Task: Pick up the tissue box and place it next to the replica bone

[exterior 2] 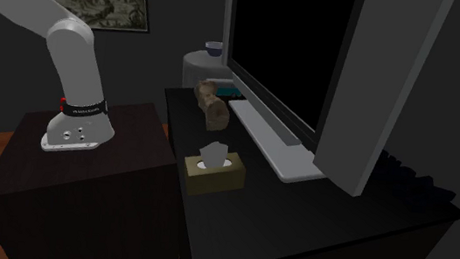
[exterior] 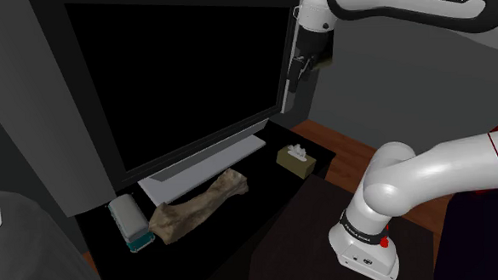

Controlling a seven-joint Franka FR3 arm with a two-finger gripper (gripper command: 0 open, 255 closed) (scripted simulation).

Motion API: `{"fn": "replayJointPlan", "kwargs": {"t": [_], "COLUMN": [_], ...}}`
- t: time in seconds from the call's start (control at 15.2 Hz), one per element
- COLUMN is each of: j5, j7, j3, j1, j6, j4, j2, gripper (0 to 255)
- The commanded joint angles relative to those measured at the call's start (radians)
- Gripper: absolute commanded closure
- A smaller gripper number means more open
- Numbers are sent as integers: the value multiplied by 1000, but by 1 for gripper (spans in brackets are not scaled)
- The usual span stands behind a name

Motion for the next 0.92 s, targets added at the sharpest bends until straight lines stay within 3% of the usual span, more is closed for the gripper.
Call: {"fn": "replayJointPlan", "kwargs": {"t": [0.0,0.86], "j5": [0,-233], "j7": [0,-300], "j3": [0,-168], "j1": [0,-2], "j6": [0,387], "j4": [0,-406], "j2": [0,-27], "gripper": [0,0]}}
